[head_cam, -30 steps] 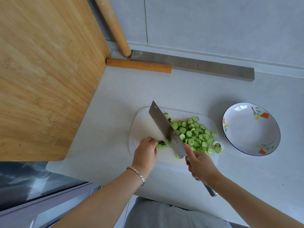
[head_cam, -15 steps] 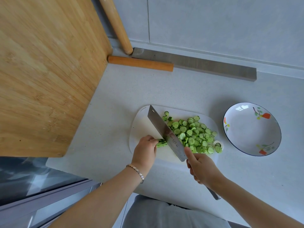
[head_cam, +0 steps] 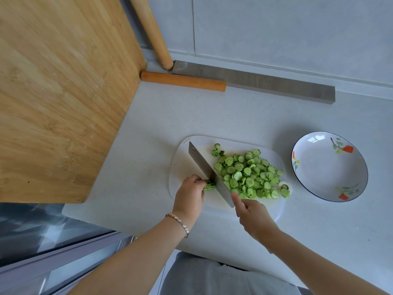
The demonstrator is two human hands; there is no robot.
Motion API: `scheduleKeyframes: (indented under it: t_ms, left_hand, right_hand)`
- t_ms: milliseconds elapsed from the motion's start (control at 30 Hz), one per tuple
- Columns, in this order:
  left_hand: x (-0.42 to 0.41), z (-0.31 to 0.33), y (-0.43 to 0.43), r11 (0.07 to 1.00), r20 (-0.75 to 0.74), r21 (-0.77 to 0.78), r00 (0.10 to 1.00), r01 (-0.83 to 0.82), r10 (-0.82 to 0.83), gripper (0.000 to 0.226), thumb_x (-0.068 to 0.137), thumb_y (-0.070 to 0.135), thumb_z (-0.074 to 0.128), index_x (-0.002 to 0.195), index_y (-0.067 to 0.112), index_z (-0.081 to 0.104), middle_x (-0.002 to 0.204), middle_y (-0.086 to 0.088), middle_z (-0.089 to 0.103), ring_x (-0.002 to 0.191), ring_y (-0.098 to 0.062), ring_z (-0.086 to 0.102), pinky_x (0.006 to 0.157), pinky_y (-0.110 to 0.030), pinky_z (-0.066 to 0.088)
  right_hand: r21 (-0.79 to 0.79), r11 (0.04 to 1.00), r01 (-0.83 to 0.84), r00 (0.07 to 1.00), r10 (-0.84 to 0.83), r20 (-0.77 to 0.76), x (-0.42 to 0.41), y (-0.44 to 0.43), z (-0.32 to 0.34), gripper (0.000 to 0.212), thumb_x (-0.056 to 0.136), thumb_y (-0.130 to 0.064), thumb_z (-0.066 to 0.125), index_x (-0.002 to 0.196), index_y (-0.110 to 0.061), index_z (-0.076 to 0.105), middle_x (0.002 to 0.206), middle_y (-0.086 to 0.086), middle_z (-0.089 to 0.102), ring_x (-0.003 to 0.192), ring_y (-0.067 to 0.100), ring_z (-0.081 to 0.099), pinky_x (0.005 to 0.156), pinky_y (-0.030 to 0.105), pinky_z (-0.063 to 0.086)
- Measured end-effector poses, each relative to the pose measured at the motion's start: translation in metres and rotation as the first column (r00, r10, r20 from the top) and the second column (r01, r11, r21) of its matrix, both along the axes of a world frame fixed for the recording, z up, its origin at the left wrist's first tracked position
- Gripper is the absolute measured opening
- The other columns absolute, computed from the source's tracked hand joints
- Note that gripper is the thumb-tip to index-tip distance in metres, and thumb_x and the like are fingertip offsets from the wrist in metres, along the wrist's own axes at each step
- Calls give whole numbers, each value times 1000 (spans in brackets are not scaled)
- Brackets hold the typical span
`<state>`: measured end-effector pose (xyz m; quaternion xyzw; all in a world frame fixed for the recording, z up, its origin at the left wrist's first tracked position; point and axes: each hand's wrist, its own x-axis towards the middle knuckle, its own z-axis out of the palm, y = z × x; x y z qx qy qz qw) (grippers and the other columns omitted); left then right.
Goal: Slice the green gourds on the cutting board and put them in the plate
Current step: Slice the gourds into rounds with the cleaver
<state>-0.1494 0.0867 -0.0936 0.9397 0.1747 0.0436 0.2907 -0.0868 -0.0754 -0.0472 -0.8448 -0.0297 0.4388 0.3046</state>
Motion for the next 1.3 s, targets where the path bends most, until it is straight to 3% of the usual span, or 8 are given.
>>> scheduleKeyframes:
  t_ms: [100,200,433,667,767,933,1300]
  left_hand:
    - [0,0,0,1000,4,-2,1000,3,-3,21,61,-17,73,74,-1,72,72,-12,63,65,-28,62,48,-32,55]
    - [-1,2,1,1000,18,-5,1000,7,-7,22,60,-18,74,76,-1,72,71,-11,62,63,-27,61,48,-30,55]
    - [1,3,2,1000,34,8,999,9,-9,24,56,-17,76,73,0,72,68,-9,63,61,-27,62,48,-27,53]
    - [0,1,1,1000,14,10,1000,-7,7,21,57,-13,78,70,3,71,69,-7,64,62,-25,62,49,-24,51]
    - [1,2,2,1000,7,7,1000,-23,23,20,58,-13,78,67,2,69,68,-7,64,62,-25,62,49,-23,49]
    - [0,2,2,1000,-6,7,1000,-26,26,18,60,-13,77,66,1,68,68,-9,64,64,-25,63,54,-22,47]
    - [1,-1,3,1000,24,2,1000,-18,18,18,57,-13,79,63,1,68,67,-8,63,59,-25,61,49,-24,50]
  right_hand:
    - [56,986,154,979,-145,-142,4,-1,3,58,90,-60,38,59,-11,38,42,-3,34,35,13,28,42,20,27]
    - [93,971,221,958,-199,-205,9,-4,10,57,91,-58,38,55,-13,37,37,-5,30,31,11,24,39,17,22]
    - [97,989,114,988,-102,-120,5,-3,13,57,90,-59,37,57,-12,40,42,-4,35,33,10,28,38,18,26]
    - [6,1000,-22,1000,22,16,0,6,-2,57,89,-62,33,67,-10,41,60,7,38,52,19,33,57,29,32]
    - [18,1000,4,1000,-4,-6,0,7,-5,57,89,-61,33,65,-10,40,57,6,40,47,17,33,52,26,32]
    - [89,978,190,970,-173,-169,6,0,5,56,90,-58,38,59,-12,38,43,-3,31,33,11,25,37,17,24]
    - [81,995,65,996,-60,-64,1,-1,11,57,89,-61,36,60,-12,40,44,-4,36,35,11,29,41,20,28]
